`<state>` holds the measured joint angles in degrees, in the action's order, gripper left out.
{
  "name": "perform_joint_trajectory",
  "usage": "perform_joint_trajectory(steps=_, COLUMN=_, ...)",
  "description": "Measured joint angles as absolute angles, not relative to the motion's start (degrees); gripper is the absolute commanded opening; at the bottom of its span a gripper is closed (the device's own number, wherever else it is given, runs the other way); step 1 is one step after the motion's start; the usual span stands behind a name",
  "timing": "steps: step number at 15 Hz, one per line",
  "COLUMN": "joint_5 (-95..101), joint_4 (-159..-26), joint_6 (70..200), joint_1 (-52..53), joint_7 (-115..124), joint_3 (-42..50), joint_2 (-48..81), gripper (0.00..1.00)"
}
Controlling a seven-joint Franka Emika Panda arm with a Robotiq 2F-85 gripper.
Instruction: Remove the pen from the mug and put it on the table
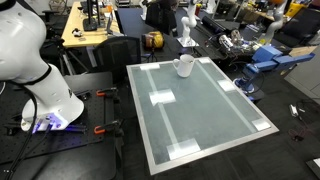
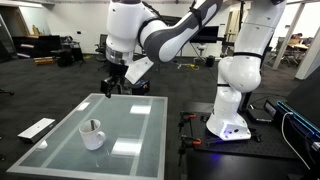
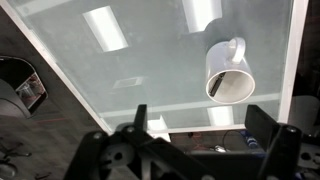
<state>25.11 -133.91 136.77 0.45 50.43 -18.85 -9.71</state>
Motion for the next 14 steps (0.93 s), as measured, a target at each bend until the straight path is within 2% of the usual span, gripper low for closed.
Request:
perform_joint_trajectory(steps=4, joint_5=35.0, joint_4=-130.9, joint_6=136.6, joint_1=1.9, joint_7=64.7, joint_3=-19.1, joint_2=-4.7, gripper=1.00)
perform_joint_trajectory(steps=14, joint_5=36.7, joint_4=-129.3, joint_6=136.5, joint_1=4.9, joint_7=68.6, joint_3=-16.7, joint_2=-2.5, gripper=1.00)
